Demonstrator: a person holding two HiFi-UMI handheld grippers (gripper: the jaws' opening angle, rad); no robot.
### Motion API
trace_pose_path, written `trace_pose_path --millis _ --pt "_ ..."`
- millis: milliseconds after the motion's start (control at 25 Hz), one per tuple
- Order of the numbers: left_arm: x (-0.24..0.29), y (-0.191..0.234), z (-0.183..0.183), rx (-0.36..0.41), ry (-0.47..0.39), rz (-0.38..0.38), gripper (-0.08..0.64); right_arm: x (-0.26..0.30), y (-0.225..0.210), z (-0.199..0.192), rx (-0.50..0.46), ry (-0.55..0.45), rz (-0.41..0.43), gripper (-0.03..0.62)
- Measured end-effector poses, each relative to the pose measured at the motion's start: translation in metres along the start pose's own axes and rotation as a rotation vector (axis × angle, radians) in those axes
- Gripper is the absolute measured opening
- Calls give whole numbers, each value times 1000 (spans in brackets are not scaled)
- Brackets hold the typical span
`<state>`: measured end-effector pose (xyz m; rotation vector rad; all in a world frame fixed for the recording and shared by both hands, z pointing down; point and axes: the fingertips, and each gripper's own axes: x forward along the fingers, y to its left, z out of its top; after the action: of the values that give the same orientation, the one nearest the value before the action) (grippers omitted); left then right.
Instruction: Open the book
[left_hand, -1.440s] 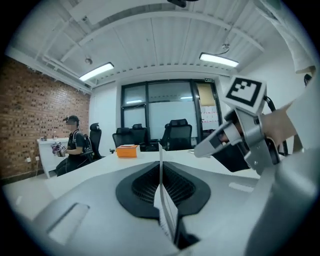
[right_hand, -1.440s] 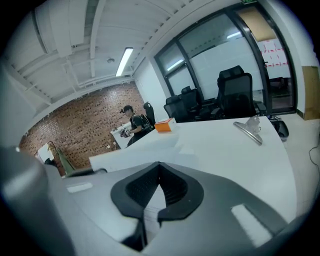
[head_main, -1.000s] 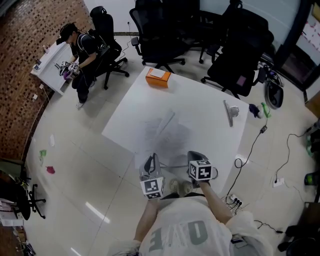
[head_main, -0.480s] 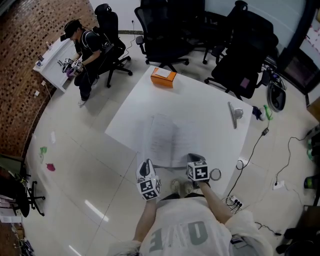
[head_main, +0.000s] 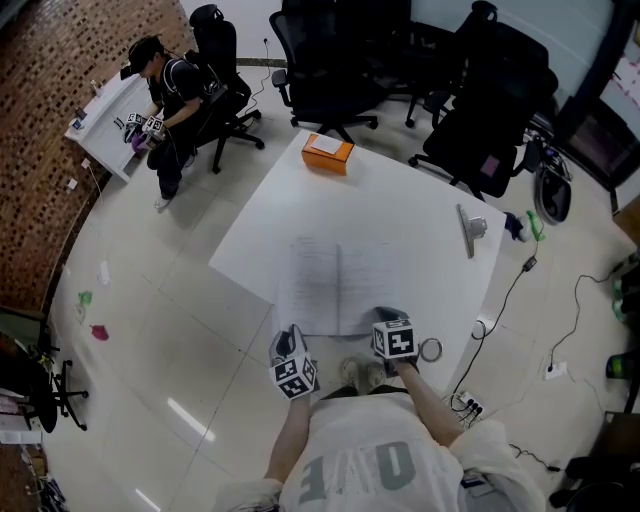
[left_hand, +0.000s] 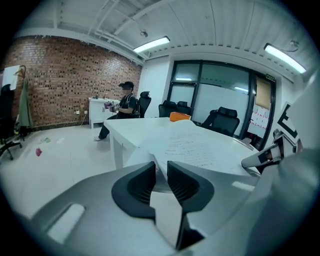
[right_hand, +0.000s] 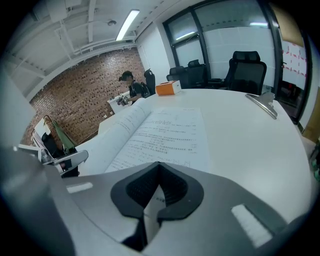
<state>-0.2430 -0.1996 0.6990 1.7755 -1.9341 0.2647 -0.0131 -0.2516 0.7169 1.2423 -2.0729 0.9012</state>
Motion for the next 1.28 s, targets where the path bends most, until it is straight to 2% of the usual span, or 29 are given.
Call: trace_pose_path --millis 160,240,320,440,560,720,880,1000,1080,1200,1280 --pt "-2 6 1 4 -6 36 116 0 0 0 -5 1 -1 5" --pt "-3 12 2 5 -13 69 179 0 0 0 -6 1 -1 4" --pt "-5 19 3 -32 -31 77 237 1 0 0 -8 -1 -2 5" --pt "-12 30 11 -92 -72 92 258 1 2 0 -19 -6 -7 5" --pt "-19 34 35 -102 -139 106 243 1 2 0 -27 -14 -13 5" --pt "-21 10 80 -71 -238 11 134 1 1 1 -23 -16 -7 5" --pt "-23 -38 121 26 -313 -120 13 -8 -3 12 94 -73 21 5" --pt "-26 -79 149 91 -358 -252 14 -33 -3 43 139 -186 28 5" --pt "-32 -99 167 104 -398 -307 14 -55 2 71 151 -276 56 5" --pt "-43 -120 185 124 -451 -343 14 -89 15 105 143 -399 97 5" --pt "-45 -127 189 158 -455 -331 14 -107 21 119 124 -457 108 5"
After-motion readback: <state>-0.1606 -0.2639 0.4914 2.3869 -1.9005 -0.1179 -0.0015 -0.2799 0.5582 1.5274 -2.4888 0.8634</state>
